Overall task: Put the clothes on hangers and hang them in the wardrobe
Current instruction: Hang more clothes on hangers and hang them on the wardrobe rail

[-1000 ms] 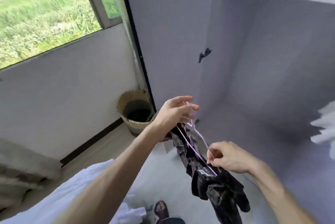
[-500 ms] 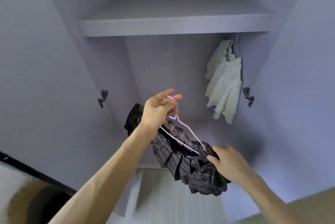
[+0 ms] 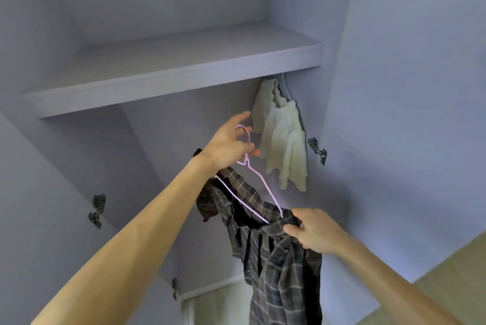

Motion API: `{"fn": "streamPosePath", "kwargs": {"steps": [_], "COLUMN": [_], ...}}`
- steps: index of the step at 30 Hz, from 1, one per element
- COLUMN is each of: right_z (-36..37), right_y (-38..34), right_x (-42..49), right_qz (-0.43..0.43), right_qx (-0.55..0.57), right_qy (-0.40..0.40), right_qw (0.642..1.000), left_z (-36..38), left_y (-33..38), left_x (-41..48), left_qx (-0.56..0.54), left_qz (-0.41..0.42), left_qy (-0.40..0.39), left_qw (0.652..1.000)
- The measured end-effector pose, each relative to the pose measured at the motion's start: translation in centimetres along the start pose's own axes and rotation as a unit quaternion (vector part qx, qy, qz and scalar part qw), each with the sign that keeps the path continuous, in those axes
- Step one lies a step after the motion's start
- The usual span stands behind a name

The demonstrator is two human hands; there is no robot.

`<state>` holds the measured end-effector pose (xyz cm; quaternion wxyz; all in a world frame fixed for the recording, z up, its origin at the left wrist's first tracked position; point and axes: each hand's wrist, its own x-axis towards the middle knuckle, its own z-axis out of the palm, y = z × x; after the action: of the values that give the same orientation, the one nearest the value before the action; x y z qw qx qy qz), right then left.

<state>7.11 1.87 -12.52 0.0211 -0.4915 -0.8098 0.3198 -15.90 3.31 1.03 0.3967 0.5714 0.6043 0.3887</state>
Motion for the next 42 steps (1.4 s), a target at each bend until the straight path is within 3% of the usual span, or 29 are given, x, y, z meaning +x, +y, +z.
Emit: {"fn": "streamPosePath", "kwargs": {"steps": [2,4,8,10,14,18,23,28,33,42], "right_z": [-0.6,-1.5,-4.2,-5.5,-7.9,-10.3,-13.6,-15.2,-16.0,-13.2], "right_y": [0.2,0.3,0.4,0.6,0.7,1.2,1.9,1.4,-0.4,1.0], "right_x": [1.3,3.0,7.0,8.9,12.2,15.0,17.6,21.5,26.9,31.4], "right_qz": [0.009,0.011,0.010,0.008,0.001,-0.009,-0.007,-0.021,-0.017,0.033], "right_qx": [0.022,0.055,0.093,0.099,0.135,0.197,0.246,0.224,0.146,0.069], "right_qy": [0.001,0.004,0.001,0.005,0.016,0.045,0.150,0.259,0.313,0.287], "right_qw": [1.000,0.998,0.996,0.995,0.991,0.979,0.958,0.939,0.938,0.955], "left_z": [-1.1,-2.4,-5.2,-6.9,-9.5,-8.8,-8.9,-9.0,-8.9,-9.1], "left_y": [0.9,1.7,2.1,1.1,-2.9,-4.5,-5.8,-6.2,-6.0,-6.1], "left_x": [1.8,4.0,9.0,11.6,15.4,17.9,20.2,20.5,20.4,20.9], "left_qx": [0.156,0.290,0.460,0.518,0.581,0.543,0.539,0.545,0.546,0.555], "left_qz": [0.034,0.091,0.189,0.187,0.166,0.209,0.258,0.261,0.256,0.256], "left_qy": [-0.030,0.004,0.236,0.278,0.312,0.417,0.506,0.516,0.517,0.532], "left_qw": [0.987,0.953,0.835,0.787,0.733,0.698,0.622,0.607,0.608,0.586]}}
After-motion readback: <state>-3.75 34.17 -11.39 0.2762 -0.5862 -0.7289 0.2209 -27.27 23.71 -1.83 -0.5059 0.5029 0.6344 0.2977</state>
